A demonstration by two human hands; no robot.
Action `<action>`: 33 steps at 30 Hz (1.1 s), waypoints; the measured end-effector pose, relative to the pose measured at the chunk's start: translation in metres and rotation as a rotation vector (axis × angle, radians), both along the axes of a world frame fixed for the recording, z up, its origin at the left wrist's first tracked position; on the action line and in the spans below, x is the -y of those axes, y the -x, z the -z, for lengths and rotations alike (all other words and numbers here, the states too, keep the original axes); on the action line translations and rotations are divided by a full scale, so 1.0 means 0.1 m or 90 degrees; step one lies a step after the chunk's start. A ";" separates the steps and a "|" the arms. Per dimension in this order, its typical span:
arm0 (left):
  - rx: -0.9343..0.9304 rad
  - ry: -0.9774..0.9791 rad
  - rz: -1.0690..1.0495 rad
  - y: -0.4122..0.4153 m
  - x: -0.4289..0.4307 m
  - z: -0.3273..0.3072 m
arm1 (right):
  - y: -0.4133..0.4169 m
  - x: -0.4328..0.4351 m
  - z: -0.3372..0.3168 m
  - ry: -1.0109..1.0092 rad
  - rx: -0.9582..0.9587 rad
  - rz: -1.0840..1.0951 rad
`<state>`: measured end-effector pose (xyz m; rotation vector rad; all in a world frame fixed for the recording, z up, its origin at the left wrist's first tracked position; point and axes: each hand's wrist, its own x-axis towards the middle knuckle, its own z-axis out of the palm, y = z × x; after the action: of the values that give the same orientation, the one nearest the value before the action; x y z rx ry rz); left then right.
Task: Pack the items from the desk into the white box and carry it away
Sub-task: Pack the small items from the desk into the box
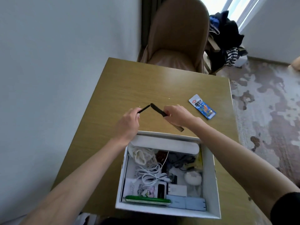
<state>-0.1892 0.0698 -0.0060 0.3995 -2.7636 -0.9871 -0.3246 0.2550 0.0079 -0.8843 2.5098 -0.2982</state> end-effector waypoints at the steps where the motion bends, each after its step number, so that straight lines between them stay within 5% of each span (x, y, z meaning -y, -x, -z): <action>1: -0.009 0.007 0.006 -0.01 0.01 -0.03 | -0.05 -0.08 -0.16 0.058 -0.029 0.041; 6: -0.082 0.008 0.065 -0.14 0.04 -0.20 | -0.61 -0.54 -0.98 0.208 -0.137 -0.002; 10: -0.139 0.003 0.129 -0.32 0.16 -0.30 | -1.17 -0.76 -1.23 0.195 -0.081 -0.034; 19: -0.156 0.015 0.239 -0.68 0.16 -0.46 | -1.91 -0.33 -0.49 -0.004 0.092 -0.165; 26: -0.118 0.035 0.235 -0.81 -0.01 -0.47 | -2.09 -0.30 -0.21 0.020 0.144 -0.222; 33: -0.086 0.060 0.258 -0.95 -0.31 -0.47 | -1.92 -0.78 -0.33 0.136 0.026 -0.160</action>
<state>-0.0937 0.1004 0.0405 -0.2442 -2.8063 -0.9159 -0.1330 0.3330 0.0414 -1.2516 2.3265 -0.5015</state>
